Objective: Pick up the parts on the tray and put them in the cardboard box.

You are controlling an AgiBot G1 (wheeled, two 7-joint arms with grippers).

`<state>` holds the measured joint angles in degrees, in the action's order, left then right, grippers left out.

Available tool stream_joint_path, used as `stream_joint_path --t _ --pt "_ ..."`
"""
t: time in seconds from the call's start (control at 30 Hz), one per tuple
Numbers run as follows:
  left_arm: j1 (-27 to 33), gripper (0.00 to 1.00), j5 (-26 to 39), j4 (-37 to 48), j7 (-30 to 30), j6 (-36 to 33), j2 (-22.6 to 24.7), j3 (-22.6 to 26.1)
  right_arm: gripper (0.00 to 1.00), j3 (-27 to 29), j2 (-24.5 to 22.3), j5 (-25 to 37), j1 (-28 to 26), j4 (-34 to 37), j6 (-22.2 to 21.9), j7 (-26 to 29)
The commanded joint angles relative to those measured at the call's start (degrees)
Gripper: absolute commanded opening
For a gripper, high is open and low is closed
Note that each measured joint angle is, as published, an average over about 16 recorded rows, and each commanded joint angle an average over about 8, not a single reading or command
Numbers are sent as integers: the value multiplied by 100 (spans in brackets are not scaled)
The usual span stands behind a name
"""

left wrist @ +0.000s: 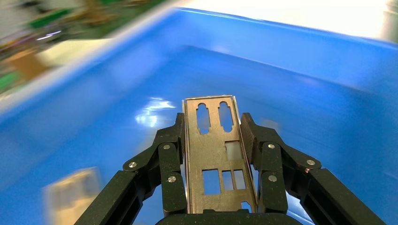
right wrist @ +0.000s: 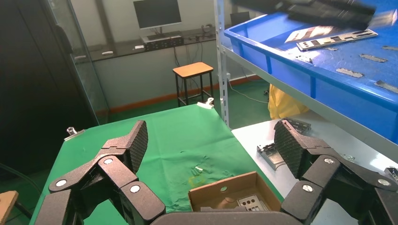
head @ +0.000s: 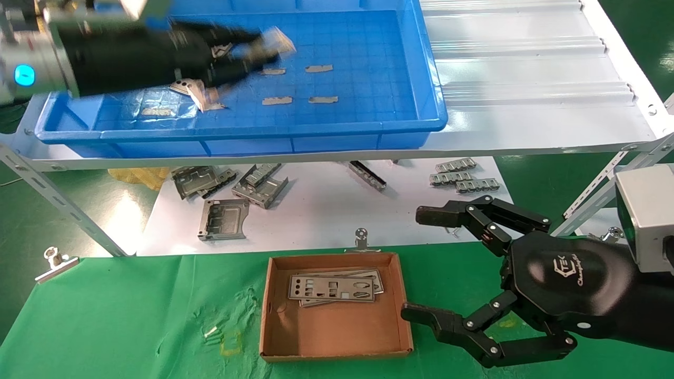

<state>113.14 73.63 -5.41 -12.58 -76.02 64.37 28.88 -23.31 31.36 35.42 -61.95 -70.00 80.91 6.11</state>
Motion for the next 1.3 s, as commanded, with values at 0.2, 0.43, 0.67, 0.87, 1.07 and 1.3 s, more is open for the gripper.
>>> stream_joint_path --t 0.2,0.43,0.67,0.87,1.07,1.3 --pt "-103 0 12 -159 -623 -1155 -201 47 100 0 0 0 0 0 0 0" --pt "-50 0 -235 -33 -923 -1207 -260 -106 100 0 0 0 0 0 0 0" --pt "72 0 -396 230 -977 -769 -174 -229 100 0 0 0 0 0 0 0" --pt "34 0 -335 184 -988 -1296 -177 -166 100 0 0 0 0 0 0 0" --pt "-164 0 -364 -282 -892 -1578 -218 -33 100 0 0 0 0 0 0 0" --pt "-589 0 -773 -1232 -466 -1586 -407 245 100 0 0 0 0 0 0 0"
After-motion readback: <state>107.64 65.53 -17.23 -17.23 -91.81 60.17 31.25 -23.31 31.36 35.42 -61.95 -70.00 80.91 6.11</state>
